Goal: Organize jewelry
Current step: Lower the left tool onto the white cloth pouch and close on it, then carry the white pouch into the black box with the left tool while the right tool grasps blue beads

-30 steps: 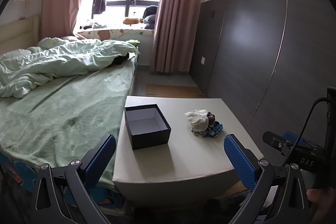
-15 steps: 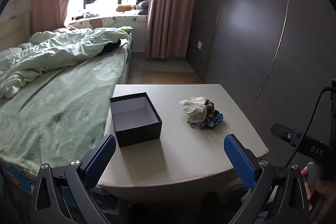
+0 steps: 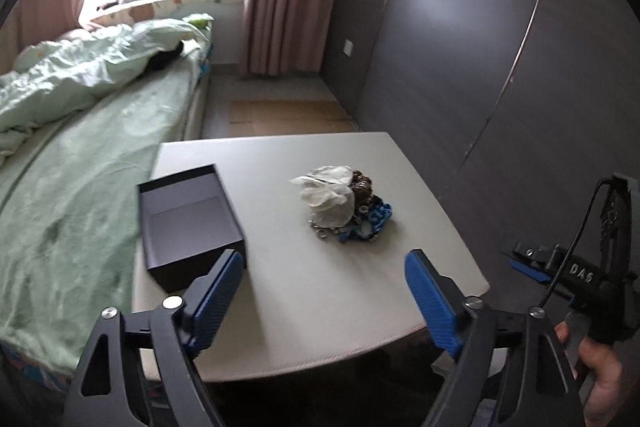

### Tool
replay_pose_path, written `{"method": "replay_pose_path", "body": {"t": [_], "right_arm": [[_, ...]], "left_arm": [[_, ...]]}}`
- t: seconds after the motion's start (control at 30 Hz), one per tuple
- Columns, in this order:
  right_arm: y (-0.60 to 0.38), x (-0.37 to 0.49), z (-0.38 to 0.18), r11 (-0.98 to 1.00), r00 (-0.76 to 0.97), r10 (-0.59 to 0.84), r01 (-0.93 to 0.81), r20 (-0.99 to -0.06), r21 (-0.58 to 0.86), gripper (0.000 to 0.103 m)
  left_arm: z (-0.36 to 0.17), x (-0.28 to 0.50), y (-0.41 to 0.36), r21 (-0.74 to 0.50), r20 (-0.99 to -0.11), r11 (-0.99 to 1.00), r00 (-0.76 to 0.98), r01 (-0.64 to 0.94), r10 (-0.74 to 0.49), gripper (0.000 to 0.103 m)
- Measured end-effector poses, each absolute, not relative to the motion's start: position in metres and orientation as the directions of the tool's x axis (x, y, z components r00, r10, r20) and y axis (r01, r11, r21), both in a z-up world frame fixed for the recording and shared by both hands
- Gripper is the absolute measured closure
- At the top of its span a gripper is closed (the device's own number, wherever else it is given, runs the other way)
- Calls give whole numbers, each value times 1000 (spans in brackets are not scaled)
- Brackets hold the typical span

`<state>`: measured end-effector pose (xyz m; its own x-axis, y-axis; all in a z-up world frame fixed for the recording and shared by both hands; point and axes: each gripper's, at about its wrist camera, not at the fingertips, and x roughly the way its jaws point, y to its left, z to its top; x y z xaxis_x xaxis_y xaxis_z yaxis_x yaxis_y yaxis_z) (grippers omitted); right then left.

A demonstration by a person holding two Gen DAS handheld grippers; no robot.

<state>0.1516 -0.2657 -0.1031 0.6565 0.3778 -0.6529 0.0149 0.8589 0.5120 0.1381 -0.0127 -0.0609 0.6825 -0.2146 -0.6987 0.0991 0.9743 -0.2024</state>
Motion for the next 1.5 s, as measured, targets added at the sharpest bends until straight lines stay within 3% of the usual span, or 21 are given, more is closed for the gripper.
{"method": "replay_pose_path", "body": {"t": [0.13, 0.5, 0.7, 0.9, 0.97, 1.03, 1.13, 1.5], "right_arm": [[-273, 162, -114, 837, 643, 390, 51, -659, 545, 36], [-279, 187, -121, 798, 637, 416, 87, -649, 597, 38], [-273, 205, -129, 785, 619, 434, 98, -655, 612, 38], [-258, 231, -149, 729, 563, 514, 111, -647, 676, 47], [-253, 237, -152, 731, 554, 514, 117, -655, 672, 48], [-248, 244, -156, 727, 541, 518, 129, -663, 674, 49], [-244, 252, -163, 715, 519, 532, 149, -669, 683, 55], [-215, 288, -181, 773, 416, 502, 179, -759, 609, 55]], "left_arm": [[-68, 166, -17, -230, -729, 967, 639, 110, -246, 28], [-94, 242, -33, -280, -790, 951, 531, 133, -307, 29], [-123, 284, -28, -359, -793, 927, 488, 108, -364, 35], [-153, 297, -25, -410, -813, 910, 425, 67, -398, 56], [-159, 299, -22, -430, -813, 901, 412, 51, -411, 83], [-160, 299, -18, -431, -815, 902, 414, 37, -406, 98], [-153, 293, -12, -455, -795, 890, 434, 35, -424, 101], [-120, 271, -2, -505, -716, 862, 530, 55, -453, 102]]}}
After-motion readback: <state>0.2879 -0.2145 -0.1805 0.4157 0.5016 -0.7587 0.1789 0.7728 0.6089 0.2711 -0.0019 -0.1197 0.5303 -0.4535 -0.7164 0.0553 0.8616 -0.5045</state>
